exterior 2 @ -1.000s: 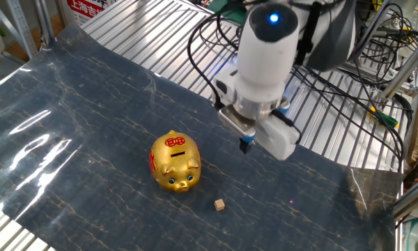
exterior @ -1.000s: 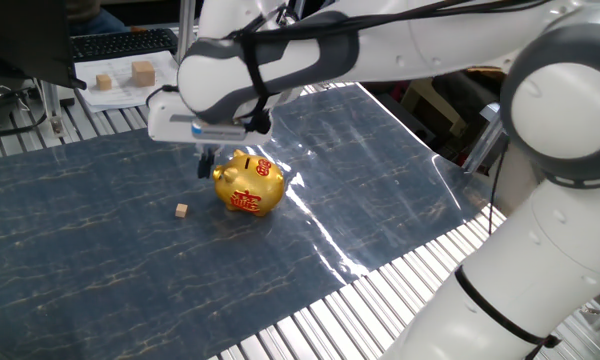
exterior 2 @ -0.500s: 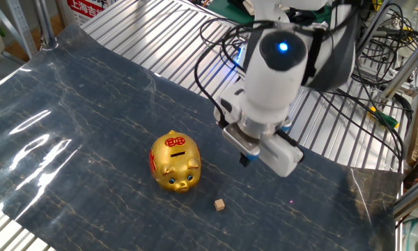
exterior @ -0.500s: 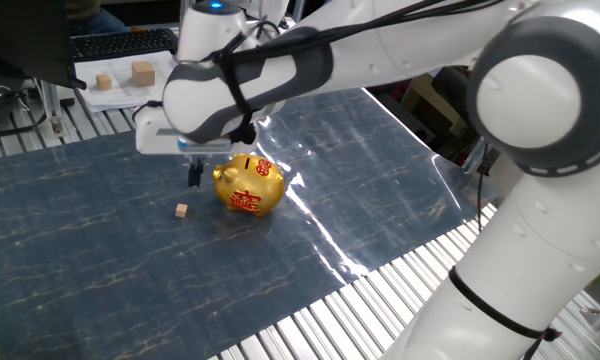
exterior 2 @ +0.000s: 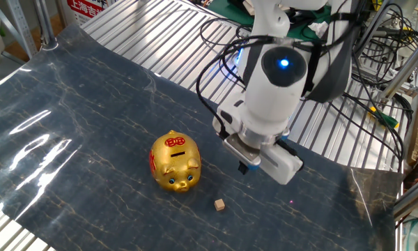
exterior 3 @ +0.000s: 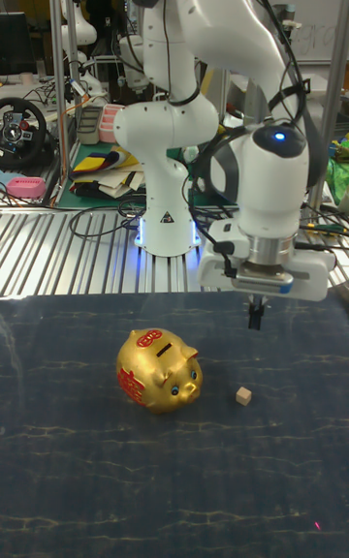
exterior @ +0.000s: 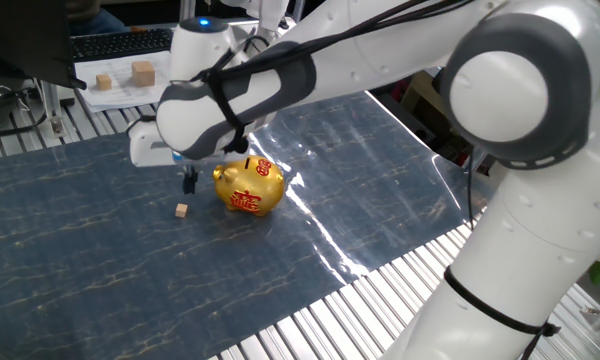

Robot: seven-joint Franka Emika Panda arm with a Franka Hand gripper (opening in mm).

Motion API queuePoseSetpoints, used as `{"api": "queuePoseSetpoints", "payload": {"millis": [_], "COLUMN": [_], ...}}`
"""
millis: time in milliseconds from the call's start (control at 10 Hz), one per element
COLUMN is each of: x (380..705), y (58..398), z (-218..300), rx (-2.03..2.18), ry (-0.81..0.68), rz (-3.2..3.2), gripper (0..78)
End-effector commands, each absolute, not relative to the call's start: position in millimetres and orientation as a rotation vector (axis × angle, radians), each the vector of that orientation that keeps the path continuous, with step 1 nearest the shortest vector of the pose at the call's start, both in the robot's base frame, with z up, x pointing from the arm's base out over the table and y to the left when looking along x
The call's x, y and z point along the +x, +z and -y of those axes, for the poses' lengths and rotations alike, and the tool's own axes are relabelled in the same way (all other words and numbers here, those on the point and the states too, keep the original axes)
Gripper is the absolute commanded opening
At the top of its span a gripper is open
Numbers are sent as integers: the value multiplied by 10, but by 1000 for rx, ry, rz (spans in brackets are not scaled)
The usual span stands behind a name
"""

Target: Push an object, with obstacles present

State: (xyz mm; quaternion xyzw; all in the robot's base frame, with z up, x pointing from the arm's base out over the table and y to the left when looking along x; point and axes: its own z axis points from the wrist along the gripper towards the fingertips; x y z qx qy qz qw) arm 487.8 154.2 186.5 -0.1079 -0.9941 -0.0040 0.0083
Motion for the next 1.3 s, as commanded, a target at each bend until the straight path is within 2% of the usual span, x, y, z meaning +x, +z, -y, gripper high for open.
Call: {"api": "queuePoseSetpoints", "payload": {"millis": [100, 800, 1300], "x": [4908, 4917, 4895], "y": [1716, 1455, 1471], "z": [-1577, -1607, -1614], "rx": [-287, -310, -329], "ry": [26, 24, 24], "rz": [3129, 3144, 3151], "gripper": [0, 0, 0]}}
